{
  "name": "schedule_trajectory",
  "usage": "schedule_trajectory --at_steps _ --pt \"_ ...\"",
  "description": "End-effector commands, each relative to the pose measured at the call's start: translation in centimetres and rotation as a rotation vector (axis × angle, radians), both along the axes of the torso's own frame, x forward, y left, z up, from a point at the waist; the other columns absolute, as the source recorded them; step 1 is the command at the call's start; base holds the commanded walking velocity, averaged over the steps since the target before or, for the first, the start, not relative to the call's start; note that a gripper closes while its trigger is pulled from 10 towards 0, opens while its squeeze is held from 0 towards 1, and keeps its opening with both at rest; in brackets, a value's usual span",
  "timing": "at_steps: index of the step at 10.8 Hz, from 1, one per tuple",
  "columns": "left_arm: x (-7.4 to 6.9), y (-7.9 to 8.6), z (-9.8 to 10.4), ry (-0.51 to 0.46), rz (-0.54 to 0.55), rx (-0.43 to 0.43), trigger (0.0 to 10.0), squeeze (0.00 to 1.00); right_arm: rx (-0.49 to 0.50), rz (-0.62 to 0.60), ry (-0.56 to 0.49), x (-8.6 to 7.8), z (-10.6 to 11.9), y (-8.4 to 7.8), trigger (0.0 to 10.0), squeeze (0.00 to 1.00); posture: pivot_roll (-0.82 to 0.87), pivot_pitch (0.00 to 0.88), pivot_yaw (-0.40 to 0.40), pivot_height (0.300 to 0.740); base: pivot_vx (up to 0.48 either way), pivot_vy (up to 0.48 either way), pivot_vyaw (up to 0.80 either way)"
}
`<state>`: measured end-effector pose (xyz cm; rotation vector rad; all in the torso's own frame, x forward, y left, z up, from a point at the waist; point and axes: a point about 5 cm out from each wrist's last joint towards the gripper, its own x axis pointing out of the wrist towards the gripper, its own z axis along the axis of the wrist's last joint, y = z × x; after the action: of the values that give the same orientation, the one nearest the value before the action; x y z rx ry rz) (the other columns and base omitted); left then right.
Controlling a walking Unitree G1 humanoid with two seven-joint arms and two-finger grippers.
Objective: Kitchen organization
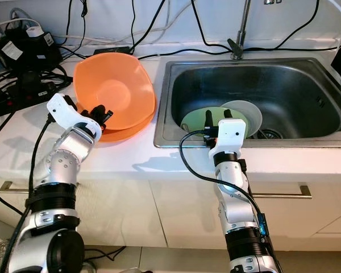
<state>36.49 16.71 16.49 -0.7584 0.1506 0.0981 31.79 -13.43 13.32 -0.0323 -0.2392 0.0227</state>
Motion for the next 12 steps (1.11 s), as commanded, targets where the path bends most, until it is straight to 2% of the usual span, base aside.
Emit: schedule_trajectory --at_steps 1,2,3,5,6,7,8,9,10,12 --pt "0.0 0.6 1.7 -0.098 0.024 -0.013 0.0 0.00 -0.011 0.003 0.043 0.0 -0.7 -0.1 10.0 0.00 0.01 0.000 0.098 0.740 0.000 0.000 0.00" --pt "-0.1 0.8 2.6 -0.169 0.056 0.002 10.0 0.00 -0.019 0.010 0.043 0.1 -0.7 0.0 10.0 0.00 0.01 0.000 0.096 0.740 0.000 0.000 0.00" --pt "-0.1 0.6 3.2 -0.207 0.052 0.055 10.0 0.00 -0.021 0.013 0.044 0.1 -0.7 0.1 10.0 0.00 0.01 0.000 0.094 0.740 0.000 0.000 0.00" --pt "-0.4 -1.4 5.0 -0.352 -0.008 -0.033 10.0 0.00 -0.005 0.014 0.041 0.3 -0.2 0.2 10.0 0.00 0.01 0.000 0.093 0.740 0.000 0.000 0.00" --pt "-0.6 -2.7 5.1 -0.375 -0.059 -0.042 10.0 0.00 0.013 0.009 0.028 0.5 0.3 -0.1 10.0 0.22 0.01 0.000 0.093 0.740 0.000 0.000 0.00" --pt "-0.8 -3.2 5.0 -0.383 -0.080 -0.037 10.0 0.00 0.008 0.008 0.017 0.6 0.6 -0.2 10.0 0.22 0.01 0.000 0.093 0.740 0.000 0.000 0.00" --pt "-0.9 -3.9 4.9 -0.385 -0.102 -0.026 10.0 0.00 0.010 0.005 0.010 0.8 1.0 -0.5 10.0 1.00 0.01 0.000 0.089 0.740 0.000 0.000 0.00" --pt "-1.3 -5.7 4.7 -0.410 -0.170 0.012 10.0 0.00 0.016 0.015 -0.033 1.4 3.0 -1.5 10.0 0.83 0.01 0.000 0.085 0.740 0.000 0.000 0.00" --pt "-1.4 -6.1 4.7 -0.416 -0.187 0.022 10.0 0.00 0.001 0.031 -0.048 1.7 3.9 -1.8 10.0 0.00 0.01 0.000 0.085 0.740 0.000 0.000 0.00" --pt "-1.4 -6.4 4.7 -0.423 -0.212 0.081 10.0 0.00 0.017 0.083 -0.095 2.0 5.9 -2.7 10.0 0.00 0.01 0.000 0.085 0.740 0.000 0.000 0.00"
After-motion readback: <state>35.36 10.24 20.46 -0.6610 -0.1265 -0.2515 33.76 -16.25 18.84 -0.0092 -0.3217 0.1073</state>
